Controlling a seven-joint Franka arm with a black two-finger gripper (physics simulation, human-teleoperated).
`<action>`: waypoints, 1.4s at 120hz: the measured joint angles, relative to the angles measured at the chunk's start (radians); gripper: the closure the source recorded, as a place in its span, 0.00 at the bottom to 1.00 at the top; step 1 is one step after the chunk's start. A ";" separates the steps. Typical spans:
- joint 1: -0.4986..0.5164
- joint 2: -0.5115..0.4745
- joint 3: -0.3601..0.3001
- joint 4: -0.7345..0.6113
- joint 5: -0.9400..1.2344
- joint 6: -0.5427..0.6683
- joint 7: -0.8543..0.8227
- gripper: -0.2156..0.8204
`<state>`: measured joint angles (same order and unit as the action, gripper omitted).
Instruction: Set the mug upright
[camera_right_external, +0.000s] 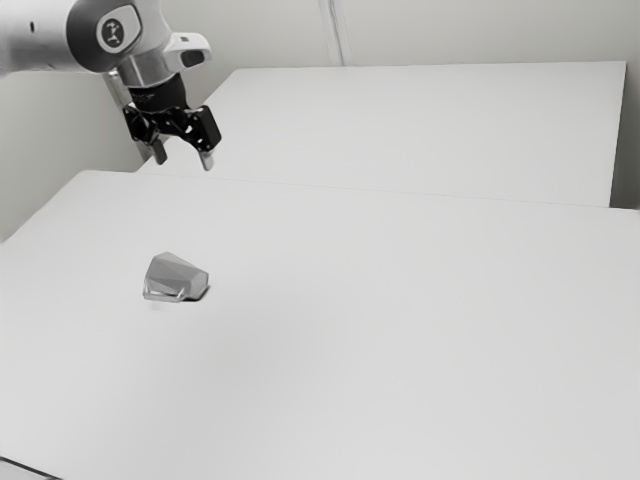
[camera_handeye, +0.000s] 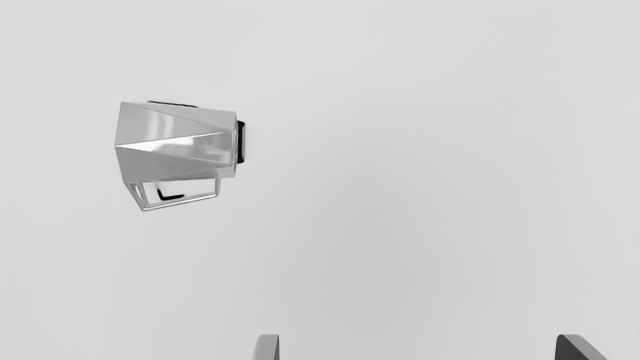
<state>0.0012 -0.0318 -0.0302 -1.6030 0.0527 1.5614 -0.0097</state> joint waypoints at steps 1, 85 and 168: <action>0.000 0.001 0.000 0.001 0.000 0.000 0.000 0.21; 0.192 0.188 0.051 0.172 -0.039 -0.048 0.048 0.21; 0.582 0.336 -0.061 0.043 -0.282 0.083 0.482 0.21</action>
<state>0.5828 0.3043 -0.0910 -1.5599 -0.2292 1.6446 0.4720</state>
